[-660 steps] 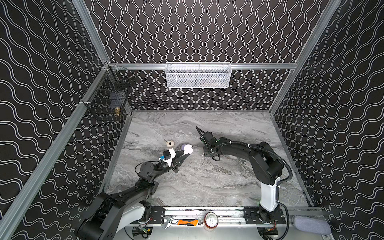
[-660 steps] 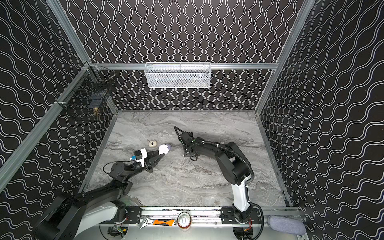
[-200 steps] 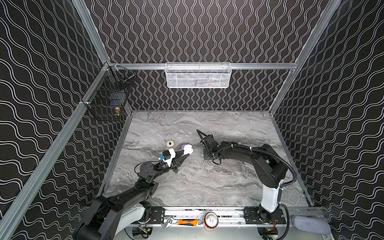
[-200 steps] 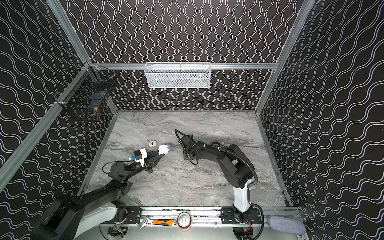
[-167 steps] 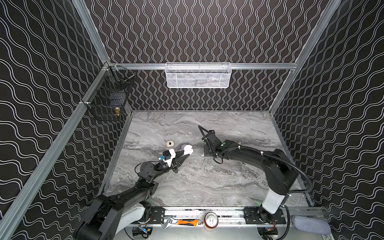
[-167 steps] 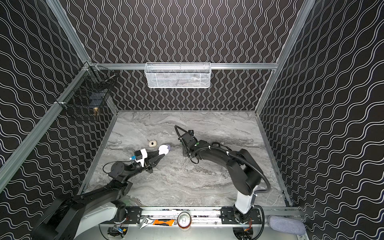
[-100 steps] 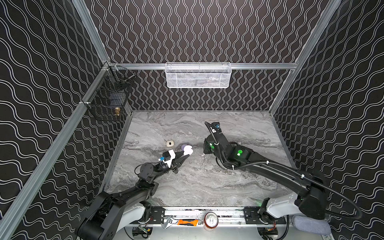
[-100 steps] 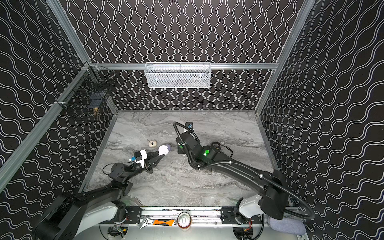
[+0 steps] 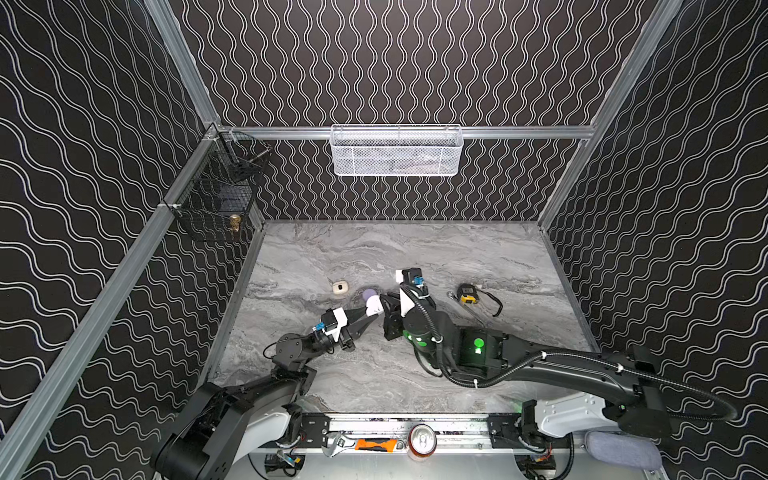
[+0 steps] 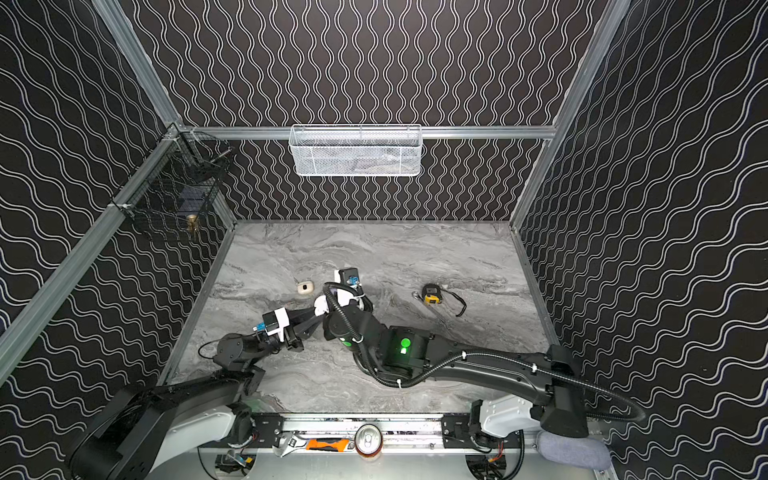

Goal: Insert the wireless bluetooth earbuds into the charging case
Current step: 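Lift the white earbud and carry it to the open case in the left gripper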

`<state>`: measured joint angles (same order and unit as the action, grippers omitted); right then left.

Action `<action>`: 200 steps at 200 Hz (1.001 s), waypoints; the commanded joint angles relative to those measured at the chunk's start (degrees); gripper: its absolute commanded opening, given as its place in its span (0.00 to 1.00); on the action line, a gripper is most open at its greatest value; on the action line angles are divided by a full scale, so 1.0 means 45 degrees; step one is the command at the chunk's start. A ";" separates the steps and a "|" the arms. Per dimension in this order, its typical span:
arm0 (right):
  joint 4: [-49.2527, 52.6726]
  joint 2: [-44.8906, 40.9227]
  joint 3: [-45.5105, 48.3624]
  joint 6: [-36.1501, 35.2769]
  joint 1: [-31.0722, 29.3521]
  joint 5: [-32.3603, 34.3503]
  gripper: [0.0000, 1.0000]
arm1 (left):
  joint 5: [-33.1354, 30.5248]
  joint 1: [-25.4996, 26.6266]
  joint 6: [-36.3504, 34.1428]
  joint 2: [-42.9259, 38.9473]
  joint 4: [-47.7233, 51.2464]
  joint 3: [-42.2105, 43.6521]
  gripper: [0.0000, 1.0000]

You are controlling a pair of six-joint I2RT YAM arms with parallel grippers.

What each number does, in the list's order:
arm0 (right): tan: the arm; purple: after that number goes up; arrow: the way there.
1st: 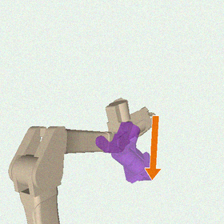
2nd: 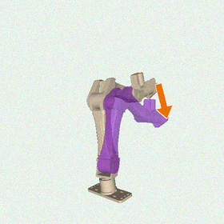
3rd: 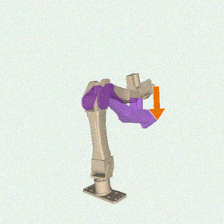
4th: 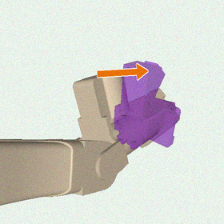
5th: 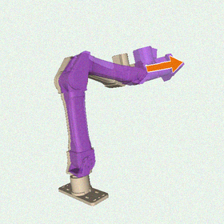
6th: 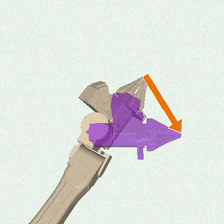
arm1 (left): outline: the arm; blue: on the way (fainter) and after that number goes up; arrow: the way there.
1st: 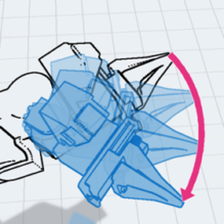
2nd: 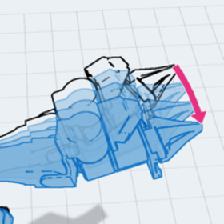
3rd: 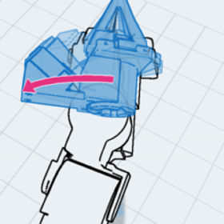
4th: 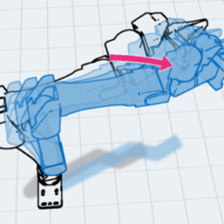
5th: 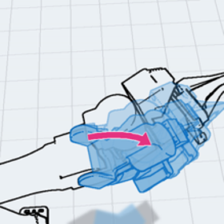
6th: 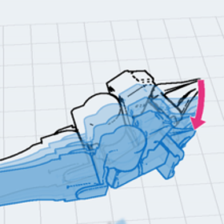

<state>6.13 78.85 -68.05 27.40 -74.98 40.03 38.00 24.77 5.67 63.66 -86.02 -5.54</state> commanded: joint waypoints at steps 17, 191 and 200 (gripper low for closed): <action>-0.1127 0.0328 -0.0037 -0.0014 -0.0098 0.0466 0.14 | 0.0142 0.0074 -0.0084 -0.0192 -0.0626 0.0020 0.00; -0.1998 0.0893 0.0797 0.0601 -0.0098 0.0821 0.13 | -0.0733 0.0135 -0.0260 -0.0610 -0.0405 0.0264 0.00; -0.1958 0.0979 0.0743 0.0585 -0.0098 0.0819 0.13 | -0.0730 0.0138 -0.0245 -0.0592 -0.0459 0.0285 0.00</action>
<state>-1.74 82.37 -64.31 29.36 -75.37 43.90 34.13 25.34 5.45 61.19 -84.71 -4.08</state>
